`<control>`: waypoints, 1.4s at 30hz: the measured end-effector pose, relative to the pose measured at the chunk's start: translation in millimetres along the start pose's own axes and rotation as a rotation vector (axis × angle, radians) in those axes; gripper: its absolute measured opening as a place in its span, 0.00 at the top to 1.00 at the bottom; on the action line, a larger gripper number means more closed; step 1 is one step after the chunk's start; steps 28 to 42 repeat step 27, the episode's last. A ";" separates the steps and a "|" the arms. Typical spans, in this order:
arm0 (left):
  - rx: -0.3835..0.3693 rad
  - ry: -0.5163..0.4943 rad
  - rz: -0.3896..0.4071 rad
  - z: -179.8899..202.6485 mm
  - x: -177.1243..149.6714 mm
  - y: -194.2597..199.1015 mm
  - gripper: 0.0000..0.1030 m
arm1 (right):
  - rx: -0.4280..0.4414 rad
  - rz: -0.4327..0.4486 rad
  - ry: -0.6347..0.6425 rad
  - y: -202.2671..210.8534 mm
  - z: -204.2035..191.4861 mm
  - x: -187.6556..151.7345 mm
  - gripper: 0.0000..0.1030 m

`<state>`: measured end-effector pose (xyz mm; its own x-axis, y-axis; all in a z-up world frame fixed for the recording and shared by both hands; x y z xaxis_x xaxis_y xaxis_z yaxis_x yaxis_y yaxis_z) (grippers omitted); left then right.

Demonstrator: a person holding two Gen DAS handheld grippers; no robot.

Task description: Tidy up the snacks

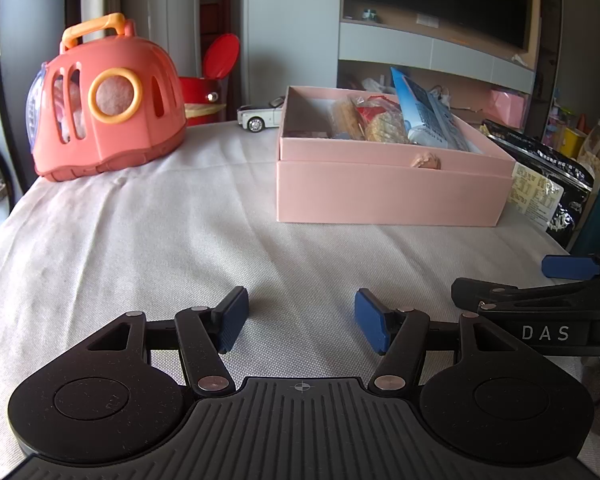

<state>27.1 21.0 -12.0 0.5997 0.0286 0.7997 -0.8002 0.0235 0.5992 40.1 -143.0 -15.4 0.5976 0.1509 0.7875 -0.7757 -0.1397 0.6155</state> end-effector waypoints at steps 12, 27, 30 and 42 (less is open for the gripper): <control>-0.001 0.001 0.000 -0.2 0.0 0.1 0.37 | 0.000 0.000 0.000 0.1 -0.2 0.0 0.01; 0.003 -0.004 0.001 1.6 0.5 0.1 0.37 | -0.001 -0.001 0.002 -0.3 -0.4 -0.1 0.01; 0.003 -0.004 0.001 1.6 0.5 0.1 0.37 | -0.001 -0.001 0.002 -0.3 -0.4 -0.1 0.01; 0.003 -0.004 0.001 1.6 0.5 0.1 0.37 | -0.001 -0.001 0.002 -0.3 -0.4 -0.1 0.01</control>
Point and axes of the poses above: each gripper's, at about its wrist camera, not at the fingertips, and y roughly against the way its jaws point, z to its right, x to its top, the point moved 2 cm from there along -y, roughly the way its jaws point, and after that the axes turned 2 degrees about y, right-handed, at the moved point
